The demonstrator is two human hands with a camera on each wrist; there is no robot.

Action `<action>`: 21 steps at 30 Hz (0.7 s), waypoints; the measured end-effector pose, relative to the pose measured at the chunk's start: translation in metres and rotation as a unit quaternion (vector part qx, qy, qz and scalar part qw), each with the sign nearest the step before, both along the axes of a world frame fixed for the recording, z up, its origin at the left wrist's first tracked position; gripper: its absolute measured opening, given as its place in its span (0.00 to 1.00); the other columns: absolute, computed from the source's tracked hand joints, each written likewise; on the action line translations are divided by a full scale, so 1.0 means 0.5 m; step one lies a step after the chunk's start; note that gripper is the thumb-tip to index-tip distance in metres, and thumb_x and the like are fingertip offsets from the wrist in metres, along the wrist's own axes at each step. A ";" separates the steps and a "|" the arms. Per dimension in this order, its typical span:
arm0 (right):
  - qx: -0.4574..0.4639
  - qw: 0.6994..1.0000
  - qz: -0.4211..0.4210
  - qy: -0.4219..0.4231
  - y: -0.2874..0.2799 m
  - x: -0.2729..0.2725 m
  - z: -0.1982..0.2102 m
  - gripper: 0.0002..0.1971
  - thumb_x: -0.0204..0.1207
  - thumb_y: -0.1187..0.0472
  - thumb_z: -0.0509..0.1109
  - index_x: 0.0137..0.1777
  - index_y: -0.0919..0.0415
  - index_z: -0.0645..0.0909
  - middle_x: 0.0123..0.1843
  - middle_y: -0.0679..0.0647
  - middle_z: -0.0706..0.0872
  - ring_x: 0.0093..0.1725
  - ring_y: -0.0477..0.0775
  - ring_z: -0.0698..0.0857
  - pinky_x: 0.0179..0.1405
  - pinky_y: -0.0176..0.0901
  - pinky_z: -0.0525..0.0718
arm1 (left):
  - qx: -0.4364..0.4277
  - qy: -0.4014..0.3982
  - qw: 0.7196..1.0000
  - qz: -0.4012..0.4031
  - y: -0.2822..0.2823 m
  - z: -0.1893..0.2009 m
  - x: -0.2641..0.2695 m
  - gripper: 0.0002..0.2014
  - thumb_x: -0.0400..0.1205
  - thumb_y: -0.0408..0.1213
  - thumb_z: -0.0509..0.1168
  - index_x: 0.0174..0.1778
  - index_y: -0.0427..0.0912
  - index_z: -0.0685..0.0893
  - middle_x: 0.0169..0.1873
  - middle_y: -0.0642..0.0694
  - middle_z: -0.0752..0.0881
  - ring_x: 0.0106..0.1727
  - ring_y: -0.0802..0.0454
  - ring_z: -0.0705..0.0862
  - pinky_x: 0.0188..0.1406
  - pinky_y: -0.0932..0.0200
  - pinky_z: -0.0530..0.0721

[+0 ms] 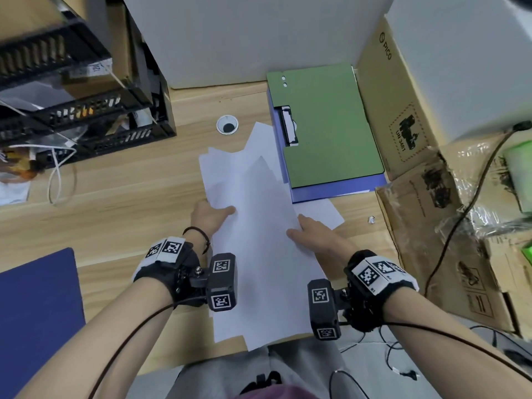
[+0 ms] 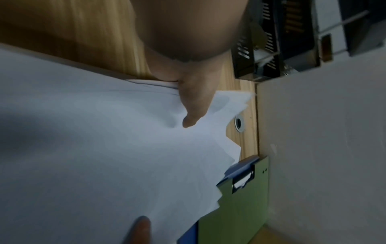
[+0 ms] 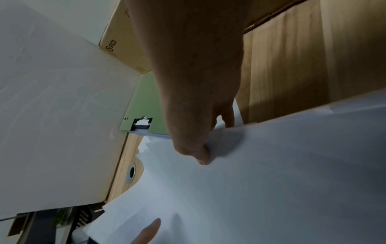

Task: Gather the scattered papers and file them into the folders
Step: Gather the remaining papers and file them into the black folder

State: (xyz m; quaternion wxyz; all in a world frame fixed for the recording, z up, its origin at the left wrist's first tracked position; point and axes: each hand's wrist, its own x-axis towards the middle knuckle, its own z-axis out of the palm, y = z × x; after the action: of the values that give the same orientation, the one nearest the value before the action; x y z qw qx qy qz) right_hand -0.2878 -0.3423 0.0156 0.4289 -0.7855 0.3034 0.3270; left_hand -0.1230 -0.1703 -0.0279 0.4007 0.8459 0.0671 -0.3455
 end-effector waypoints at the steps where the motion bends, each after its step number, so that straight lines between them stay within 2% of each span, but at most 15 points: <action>1: 0.009 1.000 -0.009 0.000 0.002 -0.003 0.000 0.19 0.87 0.56 0.56 0.72 0.64 0.72 0.74 0.62 0.74 0.71 0.63 0.76 0.65 0.48 0.71 | -0.008 0.011 1.000 0.007 0.000 -0.002 0.002 0.29 0.69 0.40 0.78 0.64 0.36 0.78 0.56 0.45 0.85 0.56 0.43 0.85 0.60 0.46 0.84; 2: 0.020 1.000 -0.017 0.001 0.003 -0.006 0.000 0.20 0.87 0.55 0.56 0.74 0.63 0.72 0.77 0.61 0.73 0.73 0.63 0.74 0.69 0.49 0.71 | -0.014 0.012 1.000 0.018 0.003 -0.002 0.003 0.35 0.68 0.40 0.79 0.68 0.36 0.72 0.58 0.45 0.83 0.57 0.43 0.84 0.61 0.45 0.83; 4: 0.038 0.999 -0.031 -0.003 0.004 -0.010 -0.009 0.21 0.86 0.54 0.57 0.76 0.62 0.71 0.78 0.60 0.72 0.74 0.62 0.74 0.74 0.53 0.70 | -0.004 0.000 0.999 0.039 0.013 -0.009 0.005 0.37 0.70 0.38 0.78 0.69 0.36 0.64 0.56 0.46 0.79 0.54 0.44 0.81 0.61 0.46 0.82; 5: 0.046 0.998 -0.038 -0.006 0.005 -0.012 -0.013 0.22 0.86 0.53 0.58 0.76 0.62 0.70 0.77 0.60 0.73 0.74 0.62 0.74 0.74 0.55 0.70 | 0.000 -0.001 0.999 0.044 0.020 -0.013 0.005 0.36 0.70 0.39 0.78 0.68 0.36 0.65 0.55 0.46 0.80 0.53 0.44 0.82 0.60 0.46 0.82; 7: 0.055 0.997 -0.054 -0.004 0.007 -0.015 -0.022 0.28 0.83 0.49 0.59 0.80 0.61 0.67 0.81 0.58 0.70 0.78 0.61 0.71 0.77 0.57 0.68 | -0.016 0.018 0.999 0.036 0.034 -0.018 0.008 0.36 0.64 0.42 0.80 0.66 0.37 0.74 0.55 0.47 0.85 0.53 0.44 0.86 0.59 0.45 0.84; 9: 0.060 0.996 -0.062 -0.001 0.013 -0.014 -0.023 0.32 0.82 0.45 0.60 0.83 0.58 0.63 0.85 0.55 0.64 0.82 0.58 0.66 0.81 0.57 0.64 | -0.041 0.035 0.998 0.042 0.047 -0.017 0.008 0.29 0.67 0.37 0.80 0.63 0.38 0.81 0.54 0.45 0.87 0.52 0.44 0.87 0.54 0.49 0.86; 11: 0.057 0.996 -0.064 0.000 0.025 -0.010 -0.018 0.28 0.85 0.50 0.59 0.84 0.57 0.62 0.86 0.52 0.59 0.86 0.54 0.56 0.83 0.52 0.58 | -0.069 0.056 0.995 0.043 0.061 -0.018 0.010 0.21 0.72 0.32 0.78 0.61 0.37 0.83 0.50 0.46 0.87 0.47 0.48 0.87 0.46 0.56 0.84; 13: 0.042 0.997 -0.067 -0.007 0.041 -0.002 -0.024 0.24 0.87 0.54 0.58 0.82 0.58 0.66 0.87 0.54 0.55 0.87 0.52 0.47 0.80 0.47 0.55 | -0.094 0.067 0.993 0.039 0.080 -0.011 0.014 0.20 0.74 0.30 0.76 0.61 0.38 0.83 0.50 0.46 0.87 0.45 0.52 0.87 0.41 0.60 0.83; 14: 0.038 0.997 -0.068 -0.009 0.051 0.004 -0.028 0.22 0.86 0.55 0.58 0.79 0.58 0.70 0.87 0.55 0.55 0.87 0.51 0.43 0.78 0.46 0.56 | -0.099 0.069 0.992 0.041 0.095 -0.011 0.019 0.20 0.74 0.30 0.76 0.62 0.38 0.83 0.51 0.46 0.87 0.46 0.51 0.87 0.44 0.58 0.84; 17: 0.048 0.997 -0.061 -0.005 0.100 0.028 -0.042 0.17 0.85 0.59 0.58 0.69 0.63 0.78 0.85 0.57 0.61 0.86 0.51 0.35 0.75 0.44 0.58 | -0.107 0.077 0.991 0.035 0.152 -0.003 0.037 0.22 0.75 0.30 0.75 0.66 0.39 0.82 0.58 0.44 0.87 0.58 0.45 0.86 0.62 0.47 0.82; 19: 0.056 0.997 -0.057 0.001 0.141 0.044 -0.050 0.17 0.85 0.60 0.58 0.68 0.66 0.79 0.84 0.59 0.63 0.86 0.53 0.32 0.76 0.42 0.57 | -0.108 0.071 0.991 0.033 0.196 0.002 0.046 0.22 0.76 0.30 0.75 0.66 0.39 0.81 0.60 0.44 0.87 0.60 0.44 0.85 0.66 0.45 0.80; 21: 0.071 0.996 -0.051 0.002 0.188 0.061 -0.052 0.14 0.84 0.60 0.59 0.60 0.66 0.81 0.79 0.59 0.71 0.85 0.53 0.31 0.75 0.40 0.54 | -0.104 0.064 0.991 0.046 0.246 0.002 0.054 0.21 0.76 0.30 0.74 0.66 0.40 0.81 0.60 0.44 0.86 0.60 0.44 0.85 0.66 0.45 0.80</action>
State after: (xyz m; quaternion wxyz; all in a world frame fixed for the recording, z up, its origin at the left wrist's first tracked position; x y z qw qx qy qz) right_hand -0.2573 -0.2486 -0.0106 0.4989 -0.7360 0.3197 0.3273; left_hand -0.0959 -0.0474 -0.0267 0.4967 0.7718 0.0951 -0.3855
